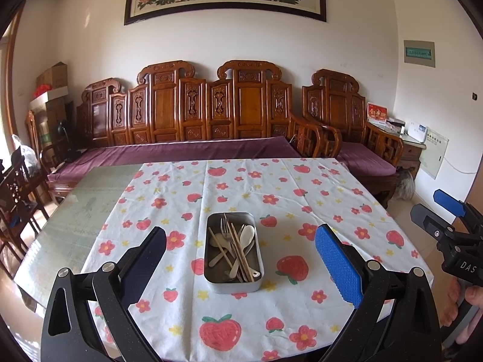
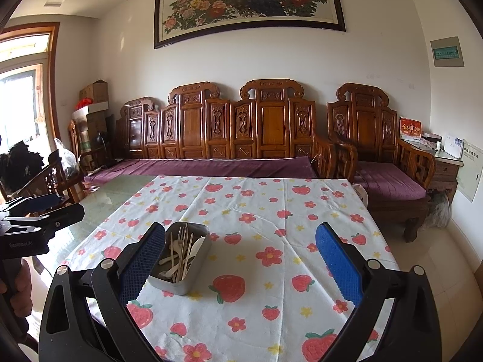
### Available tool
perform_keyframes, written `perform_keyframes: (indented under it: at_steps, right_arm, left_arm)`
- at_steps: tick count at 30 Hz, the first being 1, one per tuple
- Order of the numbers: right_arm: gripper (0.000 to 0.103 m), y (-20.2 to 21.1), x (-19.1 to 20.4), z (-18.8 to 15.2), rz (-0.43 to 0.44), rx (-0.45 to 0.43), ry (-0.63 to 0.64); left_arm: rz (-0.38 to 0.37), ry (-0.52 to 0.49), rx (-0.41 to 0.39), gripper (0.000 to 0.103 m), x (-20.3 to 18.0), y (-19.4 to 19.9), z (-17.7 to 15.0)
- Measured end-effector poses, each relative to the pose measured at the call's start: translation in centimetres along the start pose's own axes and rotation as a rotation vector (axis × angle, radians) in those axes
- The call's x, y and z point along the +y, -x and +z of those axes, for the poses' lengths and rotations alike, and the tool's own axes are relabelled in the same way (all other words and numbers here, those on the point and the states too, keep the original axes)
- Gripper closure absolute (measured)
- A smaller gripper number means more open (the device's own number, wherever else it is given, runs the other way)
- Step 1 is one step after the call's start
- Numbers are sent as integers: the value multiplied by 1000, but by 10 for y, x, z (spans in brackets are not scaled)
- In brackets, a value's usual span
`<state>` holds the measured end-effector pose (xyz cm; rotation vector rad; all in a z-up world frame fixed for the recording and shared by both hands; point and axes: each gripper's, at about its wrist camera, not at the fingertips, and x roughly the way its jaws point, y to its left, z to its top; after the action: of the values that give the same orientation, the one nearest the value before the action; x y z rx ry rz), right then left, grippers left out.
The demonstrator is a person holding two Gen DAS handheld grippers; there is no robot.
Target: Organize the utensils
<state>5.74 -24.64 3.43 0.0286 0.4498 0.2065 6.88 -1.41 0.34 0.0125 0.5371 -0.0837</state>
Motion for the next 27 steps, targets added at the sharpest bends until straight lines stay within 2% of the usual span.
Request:
perform_keyframes:
  at_steps: [27]
  right_arm:
    - [3, 2, -1, 0, 5, -1, -4]
  left_arm:
    - [2, -2, -5, 8, -3, 3, 2]
